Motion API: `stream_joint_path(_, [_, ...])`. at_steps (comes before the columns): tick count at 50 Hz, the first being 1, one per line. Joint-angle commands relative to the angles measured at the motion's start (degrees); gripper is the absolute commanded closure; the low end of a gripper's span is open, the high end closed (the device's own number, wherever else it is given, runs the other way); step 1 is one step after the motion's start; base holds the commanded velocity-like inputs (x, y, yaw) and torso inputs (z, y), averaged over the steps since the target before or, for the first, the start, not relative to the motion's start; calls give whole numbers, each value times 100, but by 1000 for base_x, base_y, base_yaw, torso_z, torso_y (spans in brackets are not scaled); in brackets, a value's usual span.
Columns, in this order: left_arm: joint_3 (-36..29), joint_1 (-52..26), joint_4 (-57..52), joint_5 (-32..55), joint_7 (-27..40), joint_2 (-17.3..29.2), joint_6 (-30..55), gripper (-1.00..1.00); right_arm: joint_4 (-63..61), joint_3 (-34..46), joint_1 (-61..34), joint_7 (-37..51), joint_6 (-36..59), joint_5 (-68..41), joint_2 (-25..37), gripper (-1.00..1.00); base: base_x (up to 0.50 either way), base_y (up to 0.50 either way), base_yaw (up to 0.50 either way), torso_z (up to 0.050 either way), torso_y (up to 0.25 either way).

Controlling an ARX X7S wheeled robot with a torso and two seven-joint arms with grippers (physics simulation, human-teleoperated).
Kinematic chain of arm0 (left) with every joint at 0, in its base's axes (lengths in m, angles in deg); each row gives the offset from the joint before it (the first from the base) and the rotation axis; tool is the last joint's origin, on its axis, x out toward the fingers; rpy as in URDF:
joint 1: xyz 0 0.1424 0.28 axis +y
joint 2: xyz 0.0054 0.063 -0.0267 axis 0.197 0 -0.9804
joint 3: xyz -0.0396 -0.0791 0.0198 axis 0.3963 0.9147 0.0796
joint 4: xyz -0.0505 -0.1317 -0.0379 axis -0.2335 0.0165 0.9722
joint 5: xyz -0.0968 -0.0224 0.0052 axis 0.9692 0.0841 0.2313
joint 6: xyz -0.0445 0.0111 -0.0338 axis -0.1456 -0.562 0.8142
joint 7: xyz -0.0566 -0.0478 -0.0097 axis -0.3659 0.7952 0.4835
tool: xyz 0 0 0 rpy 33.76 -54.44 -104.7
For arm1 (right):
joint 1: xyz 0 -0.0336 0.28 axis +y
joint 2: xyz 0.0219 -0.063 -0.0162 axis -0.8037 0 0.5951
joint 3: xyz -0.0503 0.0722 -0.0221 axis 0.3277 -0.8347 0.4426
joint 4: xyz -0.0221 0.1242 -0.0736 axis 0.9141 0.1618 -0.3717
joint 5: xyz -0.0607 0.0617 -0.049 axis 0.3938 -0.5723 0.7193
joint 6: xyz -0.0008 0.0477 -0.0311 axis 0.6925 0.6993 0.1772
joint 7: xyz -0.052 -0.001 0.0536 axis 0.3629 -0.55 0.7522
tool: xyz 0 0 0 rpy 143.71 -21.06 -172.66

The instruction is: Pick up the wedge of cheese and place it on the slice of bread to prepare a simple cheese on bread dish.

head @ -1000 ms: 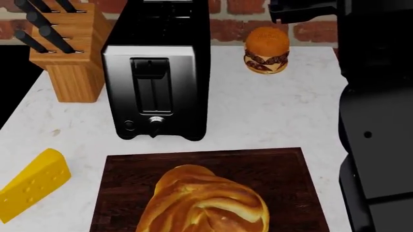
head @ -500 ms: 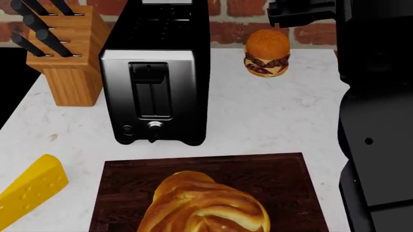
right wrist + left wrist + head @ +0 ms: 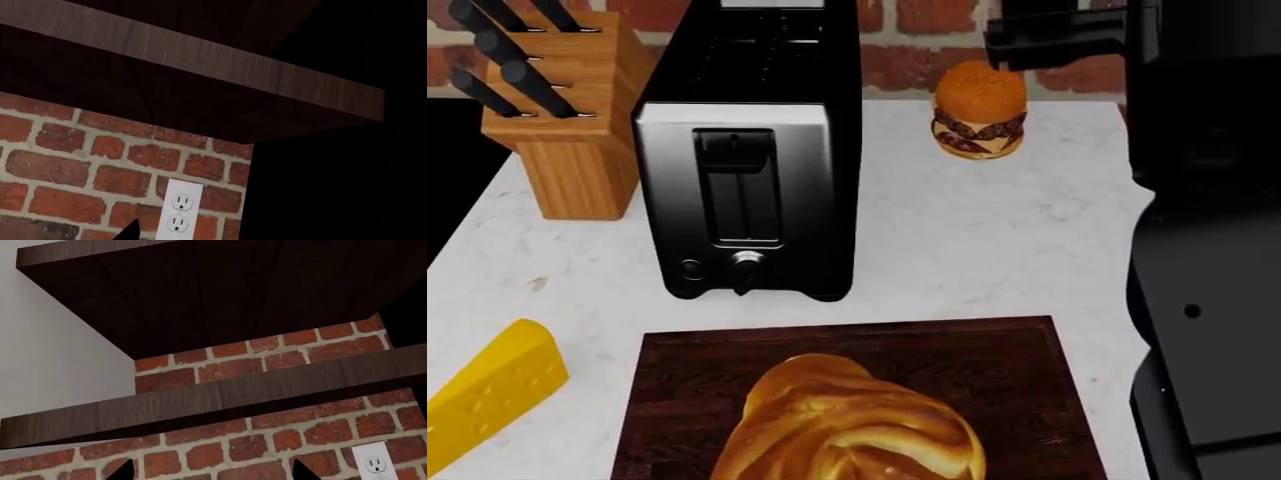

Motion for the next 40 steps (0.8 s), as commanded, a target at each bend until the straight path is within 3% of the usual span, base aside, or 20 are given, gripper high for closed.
stream_joint_path(1, [229, 16, -549, 217, 113, 239, 662, -100, -43, -24, 123, 15, -57, -7, 48, -100, 0, 0, 0, 0, 0])
stream_joint_path(17, [701, 80, -1148, 621, 50, 670, 1496, -100, -33, -52, 160, 81, -22, -37, 22, -100, 0, 0, 0, 0, 0])
stream_joint_path(26, [1774, 219, -1214, 1298, -270, 532, 1849, -100, -68, -77, 168, 116, 34, -69, 15, -100, 0, 0, 0, 0, 0])
stream_joint_path(40, [2385, 49, -1461, 2069, -570, 764, 2726, -100, -100, -82, 186, 137, 72, -82, 51, -100, 0, 0, 0, 0, 0])
